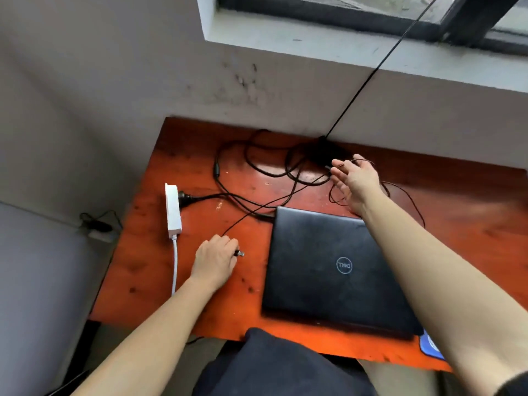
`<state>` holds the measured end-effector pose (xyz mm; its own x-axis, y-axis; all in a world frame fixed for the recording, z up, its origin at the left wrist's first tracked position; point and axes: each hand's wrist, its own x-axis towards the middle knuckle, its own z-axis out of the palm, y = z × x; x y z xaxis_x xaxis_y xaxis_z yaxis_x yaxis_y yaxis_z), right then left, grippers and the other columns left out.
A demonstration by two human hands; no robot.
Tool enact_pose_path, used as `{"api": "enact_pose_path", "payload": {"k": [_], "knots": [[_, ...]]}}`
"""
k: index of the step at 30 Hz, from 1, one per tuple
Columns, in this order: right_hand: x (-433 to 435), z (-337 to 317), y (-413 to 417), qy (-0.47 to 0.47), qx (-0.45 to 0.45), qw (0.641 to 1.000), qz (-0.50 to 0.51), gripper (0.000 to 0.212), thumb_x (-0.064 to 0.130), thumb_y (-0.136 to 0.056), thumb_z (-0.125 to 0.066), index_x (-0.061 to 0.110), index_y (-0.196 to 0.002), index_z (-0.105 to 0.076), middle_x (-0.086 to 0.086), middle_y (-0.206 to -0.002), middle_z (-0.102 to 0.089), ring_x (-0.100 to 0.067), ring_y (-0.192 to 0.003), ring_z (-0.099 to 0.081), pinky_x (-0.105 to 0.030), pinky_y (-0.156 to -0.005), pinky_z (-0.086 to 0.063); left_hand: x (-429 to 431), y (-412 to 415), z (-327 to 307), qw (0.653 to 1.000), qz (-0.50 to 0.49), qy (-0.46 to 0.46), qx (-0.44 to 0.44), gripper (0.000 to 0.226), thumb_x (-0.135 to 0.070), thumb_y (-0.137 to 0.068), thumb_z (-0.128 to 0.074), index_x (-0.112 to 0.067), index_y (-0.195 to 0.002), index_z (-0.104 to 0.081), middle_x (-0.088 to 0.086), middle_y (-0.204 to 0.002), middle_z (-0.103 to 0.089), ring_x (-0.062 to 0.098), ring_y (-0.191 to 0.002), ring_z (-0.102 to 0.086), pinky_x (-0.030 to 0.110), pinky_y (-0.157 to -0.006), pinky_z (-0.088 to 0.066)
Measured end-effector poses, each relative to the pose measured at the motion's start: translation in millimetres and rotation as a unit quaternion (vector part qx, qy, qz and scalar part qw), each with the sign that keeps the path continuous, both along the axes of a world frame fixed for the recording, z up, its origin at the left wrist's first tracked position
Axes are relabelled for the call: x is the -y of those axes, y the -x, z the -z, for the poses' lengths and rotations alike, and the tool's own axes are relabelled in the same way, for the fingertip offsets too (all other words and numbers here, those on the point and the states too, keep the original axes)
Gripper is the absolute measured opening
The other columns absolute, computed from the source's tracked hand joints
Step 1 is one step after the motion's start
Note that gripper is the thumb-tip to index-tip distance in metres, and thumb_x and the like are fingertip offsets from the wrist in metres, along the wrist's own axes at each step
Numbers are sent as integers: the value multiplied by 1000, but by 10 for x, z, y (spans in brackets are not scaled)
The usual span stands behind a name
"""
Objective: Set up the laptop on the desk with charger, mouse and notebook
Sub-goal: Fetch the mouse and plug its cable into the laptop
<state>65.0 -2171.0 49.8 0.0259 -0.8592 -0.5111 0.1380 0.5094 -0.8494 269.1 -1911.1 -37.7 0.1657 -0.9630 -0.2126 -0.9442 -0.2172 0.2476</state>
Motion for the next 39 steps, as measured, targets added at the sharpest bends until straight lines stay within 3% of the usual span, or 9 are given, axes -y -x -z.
{"api": "enact_pose_path", "payload": {"k": [5,8,15,20,24,27,29,34,39], "knots": [[66,134,-222,-28,73,997,-11,13,4,-107,-40,9,-118,-46,-10,-100,-65,-24,-95,-66,-39,-99,-52,-38,144,105,999,-27,13,-32,11,-17,-81,-73,-20,-88,-65,-1,-83,-65,22,-79,-59,33,-64,-46],[108,216,-324,-38,135,990,-15,10,3,-106,-43,9,-113,-48,-11,-106,-67,-27,-104,-67,-37,-96,-54,-50,284,66,997,-60,2,-41,9,-18,-84,-73,-20,-89,-66,-2,-84,-65,20,-80,-58,32,-65,-47],[280,820,-475,-139,275,951,-4,13,3,-106,-42,10,-106,-53,-13,-102,-72,-22,-87,-76,-31,-74,-62,-40,515,102,990,-138,-1,-36,9,-17,-83,-74,-19,-88,-67,-4,-83,-63,19,-79,-56,31,-59,-45],[114,1468,-434,-97,-129,978,-131,16,19,-101,-55,16,-86,-61,-5,-81,-71,-5,-53,-62,-22,-54,-51,-5,619,167,983,-180,-22,-40,11,-22,-89,-70,-20,-98,-66,-6,-91,-63,16,-86,-57,31,-62,-51],[80,1445,-257,-8,-298,924,-238,38,46,-91,-62,17,-69,-73,3,-55,-69,-13,-60,-63,-30,-76,-51,16,637,139,979,-193,-25,-54,13,-23,-91,-68,-23,-102,-60,-8,-92,-61,12,-86,-55,25,-65,-46],[-53,1214,-130,42,-338,894,-290,36,46,-91,-65,17,-112,-70,-2,-103,-74,-20,-100,-67,-31,-93,-48,5,619,75,977,-200,-26,-66,14,-21,-90,-69,-23,-91,-56,-8,-87,-58,11,-80,-54,28,-65,-51],[-271,1070,-18,96,-354,878,-308,44,39,-94,-66,16,-130,-56,-6,-124,-62,-23,-111,-60,-31,-91,-44,-12,588,59,976,-204,-22,-74,19,-21,-89,-72,-23,-83,-54,-9,-82,-55,10,-76,-53,25,-62,-49],[-1061,987,243,197,-407,787,-419,49,36,-101,-53,17,-146,-45,-6,-153,-38,-25,-142,-36,-36,-109,-35,-23,438,88,980,-163,7,-111,9,-24,-89,-73,-21,-93,-65,-7,-91,-62,14,-87,-60,23,-69,-47],[-1618,1191,334,226,-510,688,-464,60,38,-107,-39,14,-159,-24,-15,-168,-5,-34,-155,1,-43,-125,-6,-50,298,196,985,-88,51,-142,20,-15,-89,-72,-10,-108,-72,3,-103,-69,23,-100,-63,37,-88,-52]]}}
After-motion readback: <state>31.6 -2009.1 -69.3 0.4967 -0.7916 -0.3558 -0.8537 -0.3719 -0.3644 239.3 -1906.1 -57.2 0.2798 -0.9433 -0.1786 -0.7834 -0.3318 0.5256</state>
